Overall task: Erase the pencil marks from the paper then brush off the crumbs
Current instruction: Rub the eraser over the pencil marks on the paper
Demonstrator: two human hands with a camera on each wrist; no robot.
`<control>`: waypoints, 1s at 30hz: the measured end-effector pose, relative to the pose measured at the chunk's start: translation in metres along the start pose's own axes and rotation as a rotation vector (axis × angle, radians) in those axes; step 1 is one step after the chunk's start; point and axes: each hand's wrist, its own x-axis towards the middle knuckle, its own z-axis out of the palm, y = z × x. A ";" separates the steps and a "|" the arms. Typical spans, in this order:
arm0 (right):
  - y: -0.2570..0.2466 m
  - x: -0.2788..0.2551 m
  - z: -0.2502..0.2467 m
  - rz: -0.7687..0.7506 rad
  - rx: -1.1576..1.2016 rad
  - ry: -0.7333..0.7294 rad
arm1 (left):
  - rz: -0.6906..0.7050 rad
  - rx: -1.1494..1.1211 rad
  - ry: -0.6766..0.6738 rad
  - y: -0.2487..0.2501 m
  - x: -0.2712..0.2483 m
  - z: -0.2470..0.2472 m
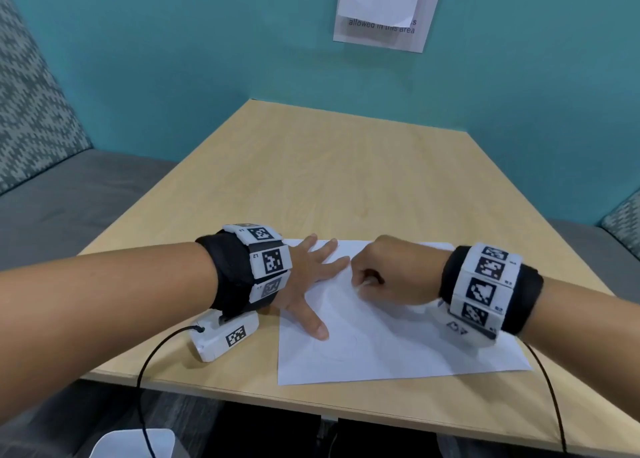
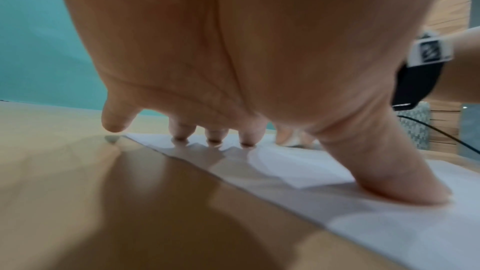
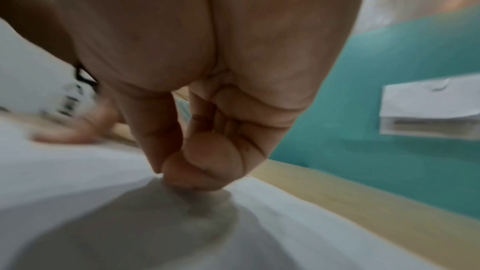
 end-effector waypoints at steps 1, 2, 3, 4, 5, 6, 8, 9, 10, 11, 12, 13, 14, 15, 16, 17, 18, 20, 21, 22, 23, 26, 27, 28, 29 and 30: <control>-0.009 -0.003 0.004 -0.037 0.021 -0.027 | 0.006 0.000 -0.001 -0.002 0.000 0.000; -0.013 -0.003 0.005 -0.047 0.030 -0.046 | 0.008 0.005 -0.006 -0.003 0.000 -0.001; -0.010 -0.001 0.003 -0.041 0.021 -0.033 | 0.004 0.017 -0.017 -0.003 0.000 -0.002; -0.003 0.001 0.000 -0.011 0.011 -0.007 | -0.004 0.029 -0.027 -0.003 -0.001 -0.002; 0.006 0.004 -0.004 0.026 0.014 0.017 | -0.015 0.036 -0.029 -0.003 0.000 -0.003; 0.012 0.005 -0.006 0.053 0.018 0.032 | -0.025 0.042 -0.029 -0.003 0.000 -0.003; 0.013 0.009 -0.004 0.045 -0.022 0.041 | -0.028 0.063 -0.015 0.000 -0.001 -0.007; 0.010 0.010 -0.001 0.018 -0.044 0.034 | -0.014 0.060 -0.008 0.001 0.000 -0.008; 0.007 0.011 0.000 0.007 -0.047 0.030 | 0.005 0.039 -0.007 0.004 0.001 -0.009; 0.006 0.011 0.000 0.013 -0.041 0.034 | 0.022 0.014 -0.012 0.007 0.002 -0.009; 0.005 0.011 -0.001 0.023 -0.036 0.039 | 0.034 -0.002 -0.014 0.009 0.002 -0.008; 0.005 0.011 -0.002 0.030 -0.036 0.038 | 0.040 -0.007 -0.011 0.010 0.002 -0.008; 0.001 0.009 -0.001 0.023 -0.038 0.031 | 0.044 0.001 -0.002 0.010 0.003 -0.006; -0.005 0.006 0.002 0.003 -0.034 0.005 | 0.048 0.014 0.008 0.009 0.005 -0.004; -0.016 0.001 0.005 -0.035 -0.020 -0.035 | 0.051 0.025 0.016 0.007 0.006 -0.001; -0.027 -0.004 0.008 -0.086 0.003 -0.074 | 0.051 0.023 0.019 0.006 0.007 0.000; -0.033 -0.007 0.010 -0.123 0.040 -0.105 | 0.055 0.012 0.023 0.004 0.008 0.002; -0.026 -0.004 0.004 -0.101 0.071 -0.111 | 0.066 -0.008 0.034 0.003 0.008 0.002; -0.014 0.001 -0.001 -0.051 0.050 -0.080 | 0.065 -0.012 0.035 0.003 0.008 0.002; -0.002 0.006 -0.007 0.000 0.029 -0.040 | 0.059 -0.019 0.030 0.004 0.008 0.001; 0.007 0.009 -0.010 0.039 0.023 -0.009 | 0.049 -0.029 0.020 0.004 0.008 0.001; -0.003 0.008 -0.005 0.022 0.013 -0.005 | 0.052 -0.037 0.039 0.003 0.010 0.002; -0.014 0.004 0.001 -0.018 0.013 -0.033 | 0.062 -0.033 0.051 0.003 0.010 0.003; -0.022 0.000 0.005 -0.051 0.027 -0.072 | 0.066 -0.030 0.057 0.002 0.010 0.005; -0.024 -0.002 0.007 -0.066 0.046 -0.104 | 0.064 -0.027 0.055 0.001 0.010 0.005; -0.022 -0.002 0.004 -0.062 0.053 -0.115 | 0.060 -0.023 0.049 0.001 0.010 0.005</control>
